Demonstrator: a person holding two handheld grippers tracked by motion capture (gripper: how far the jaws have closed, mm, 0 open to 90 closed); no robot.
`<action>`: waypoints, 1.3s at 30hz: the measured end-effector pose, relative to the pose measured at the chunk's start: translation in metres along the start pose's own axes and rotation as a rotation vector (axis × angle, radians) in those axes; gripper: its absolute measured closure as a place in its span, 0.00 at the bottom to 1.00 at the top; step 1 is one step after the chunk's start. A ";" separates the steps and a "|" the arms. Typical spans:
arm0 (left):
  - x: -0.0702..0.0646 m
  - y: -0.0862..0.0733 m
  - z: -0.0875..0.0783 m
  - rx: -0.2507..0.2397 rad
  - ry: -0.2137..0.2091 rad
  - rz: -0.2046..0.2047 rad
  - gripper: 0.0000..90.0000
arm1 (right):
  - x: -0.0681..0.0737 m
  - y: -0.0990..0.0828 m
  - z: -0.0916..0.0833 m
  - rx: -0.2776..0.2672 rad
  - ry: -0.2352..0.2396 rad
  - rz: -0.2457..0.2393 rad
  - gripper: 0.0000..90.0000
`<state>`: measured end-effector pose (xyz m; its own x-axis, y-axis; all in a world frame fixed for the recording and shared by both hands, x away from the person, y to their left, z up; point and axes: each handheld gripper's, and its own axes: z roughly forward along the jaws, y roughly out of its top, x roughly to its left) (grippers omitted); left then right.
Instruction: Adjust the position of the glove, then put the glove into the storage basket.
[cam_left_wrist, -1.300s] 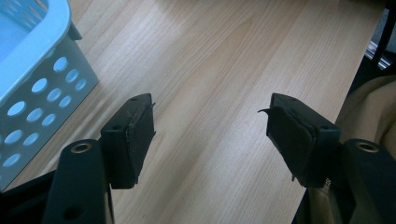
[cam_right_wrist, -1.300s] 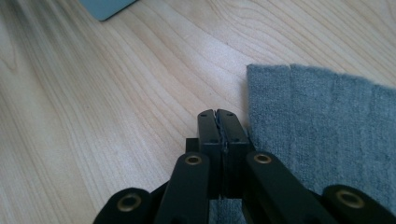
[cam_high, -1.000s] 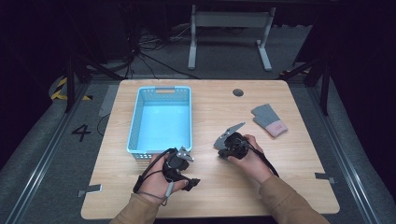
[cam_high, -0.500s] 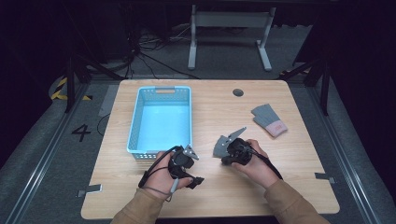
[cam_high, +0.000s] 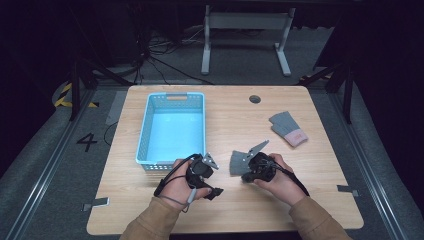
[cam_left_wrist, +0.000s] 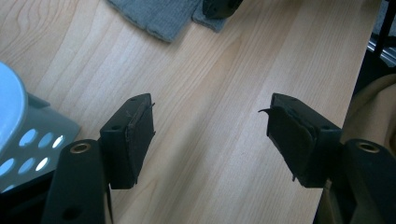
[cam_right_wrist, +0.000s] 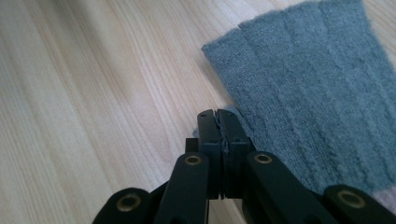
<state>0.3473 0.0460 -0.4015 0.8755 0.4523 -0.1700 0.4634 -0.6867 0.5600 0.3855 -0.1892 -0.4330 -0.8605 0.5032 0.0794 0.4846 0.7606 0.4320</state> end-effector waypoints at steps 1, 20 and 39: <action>0.000 0.001 0.000 0.000 0.000 0.001 0.36 | 0.001 0.000 -0.001 0.004 0.000 0.004 1.00; 0.001 0.014 0.004 -0.022 -0.008 0.024 0.37 | 0.005 -0.016 -0.034 -0.117 -0.045 0.025 0.96; 0.002 0.013 -0.001 -0.047 0.004 0.002 0.38 | -0.023 -0.042 -0.084 -0.357 -0.141 0.186 0.69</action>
<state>0.3550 0.0384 -0.3938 0.8759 0.4533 -0.1655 0.4547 -0.6601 0.5979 0.3719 -0.2672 -0.3778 -0.7216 0.6885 0.0729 0.5240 0.4742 0.7075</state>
